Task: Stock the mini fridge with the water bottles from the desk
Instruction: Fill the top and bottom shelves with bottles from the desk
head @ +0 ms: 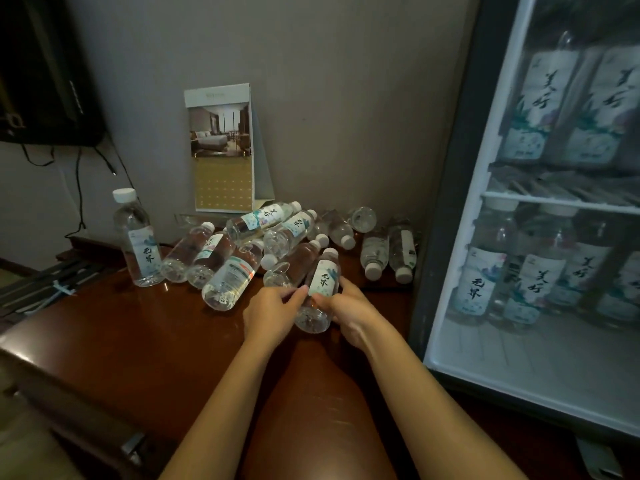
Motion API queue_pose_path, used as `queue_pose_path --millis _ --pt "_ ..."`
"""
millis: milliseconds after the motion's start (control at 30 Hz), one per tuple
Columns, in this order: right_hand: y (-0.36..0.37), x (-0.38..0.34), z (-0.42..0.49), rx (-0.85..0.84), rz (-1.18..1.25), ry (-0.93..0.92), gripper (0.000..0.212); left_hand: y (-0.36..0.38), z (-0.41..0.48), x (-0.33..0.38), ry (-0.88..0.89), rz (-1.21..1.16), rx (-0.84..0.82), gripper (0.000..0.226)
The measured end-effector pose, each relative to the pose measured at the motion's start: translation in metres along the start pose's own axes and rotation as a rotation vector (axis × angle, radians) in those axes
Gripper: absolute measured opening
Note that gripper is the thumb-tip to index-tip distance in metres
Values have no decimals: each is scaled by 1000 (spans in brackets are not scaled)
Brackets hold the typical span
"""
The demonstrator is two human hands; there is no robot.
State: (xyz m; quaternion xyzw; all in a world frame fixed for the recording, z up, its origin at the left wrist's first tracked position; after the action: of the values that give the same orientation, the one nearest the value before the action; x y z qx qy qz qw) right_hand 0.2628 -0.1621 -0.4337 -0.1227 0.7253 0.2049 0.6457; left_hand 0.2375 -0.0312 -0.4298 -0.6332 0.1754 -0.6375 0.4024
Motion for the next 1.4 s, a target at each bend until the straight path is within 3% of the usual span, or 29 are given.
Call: queue_pose_path --millis 167,267,633,1000,1167,1400 --pt "14 -2 -24 -87 -124 -69 79 4 -23 6 71 -442 -367 33" --pt "23 1 -39 -107 -224 -128 78 -1 -45 9 99 -497 -460 41" --pt "28 -9 -124 -132 -259 -241 68 -14 -125 32 222 -626 -501 42" --pt "-76 -53 -225 208 -360 -402 62 36 -171 154 509 -674 -580 50" --pt "-134 -59 -258 371 -410 -384 63 94 -172 203 488 -665 -711 61" --pt "-192 -61 -271 483 -421 -368 61 142 -179 259 540 -671 -779 51"
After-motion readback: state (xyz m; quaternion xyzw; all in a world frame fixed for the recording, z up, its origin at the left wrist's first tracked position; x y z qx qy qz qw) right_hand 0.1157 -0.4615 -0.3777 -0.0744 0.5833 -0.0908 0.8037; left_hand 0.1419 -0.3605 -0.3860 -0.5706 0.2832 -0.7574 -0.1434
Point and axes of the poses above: each hand's wrist, its own z-axis towards the middle knuckle, its own y-axis out of the palm, x = y × z, the point moved 8 cm from there along z, towards the middle knuckle, and after that the axes turned 9 degrees about -x, right-handed, at the moved point
